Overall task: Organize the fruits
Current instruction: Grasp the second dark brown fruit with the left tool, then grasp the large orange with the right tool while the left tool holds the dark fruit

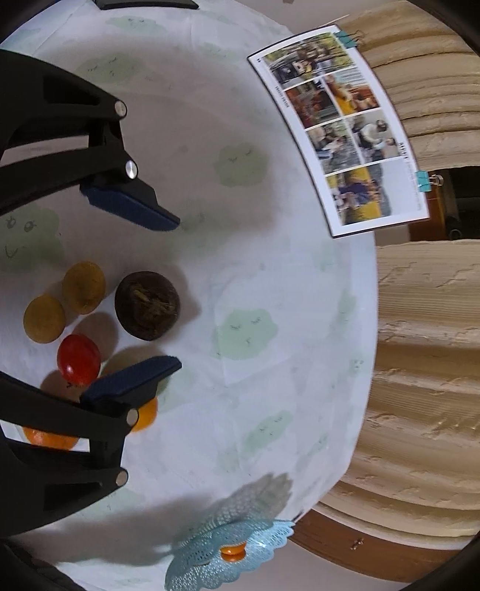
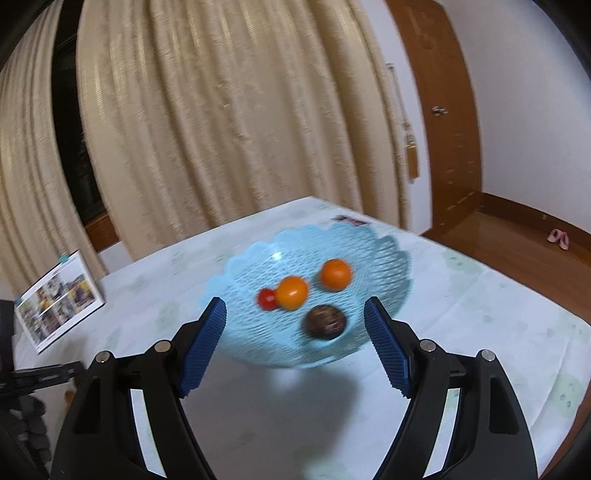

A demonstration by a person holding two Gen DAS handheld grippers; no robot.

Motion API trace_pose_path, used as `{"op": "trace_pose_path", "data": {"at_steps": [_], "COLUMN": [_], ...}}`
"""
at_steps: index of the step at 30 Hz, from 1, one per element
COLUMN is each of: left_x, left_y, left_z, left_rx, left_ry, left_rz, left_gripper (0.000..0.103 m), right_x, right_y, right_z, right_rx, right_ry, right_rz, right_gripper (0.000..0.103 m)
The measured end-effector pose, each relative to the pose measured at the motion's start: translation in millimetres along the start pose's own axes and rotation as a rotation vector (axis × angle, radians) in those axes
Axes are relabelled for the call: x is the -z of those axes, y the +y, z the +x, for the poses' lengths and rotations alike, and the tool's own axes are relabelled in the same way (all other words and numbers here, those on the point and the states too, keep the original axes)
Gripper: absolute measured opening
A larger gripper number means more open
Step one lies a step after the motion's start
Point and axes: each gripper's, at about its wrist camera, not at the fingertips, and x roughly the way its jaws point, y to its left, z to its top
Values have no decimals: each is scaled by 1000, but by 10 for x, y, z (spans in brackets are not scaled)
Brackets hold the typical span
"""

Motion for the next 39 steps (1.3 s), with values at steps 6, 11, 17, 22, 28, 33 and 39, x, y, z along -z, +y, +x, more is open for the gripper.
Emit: {"op": "trace_pose_path", "data": {"at_steps": [6, 11, 17, 22, 28, 33, 39], "left_x": [55, 61, 57, 33, -12, -46, -69], "left_y": [-9, 5, 37, 89, 194, 269, 300], "left_z": [127, 170, 159, 78, -133, -292, -422], "left_rx": [22, 33, 54, 58, 35, 18, 13], "left_ry": [29, 36, 29, 9, -49, -96, -130], "left_rz": [3, -2, -9, -24, -54, -68, -78], "left_gripper": [59, 53, 42, 42, 42, 42, 42], "right_x": [94, 190, 302, 397, 486, 577, 775], "right_y": [312, 547, 803, 1035, 1248, 1479, 1846], "right_z": [-4, 36, 66, 66, 127, 216, 297], "right_rx": [-109, -203, -259, -314, -387, -471, -553], "right_ry": [68, 139, 193, 228, 295, 380, 475], "right_rz": [-64, -93, -131, -191, -216, -228, -309], "right_gripper": [79, 79, 79, 79, 79, 79, 79]}}
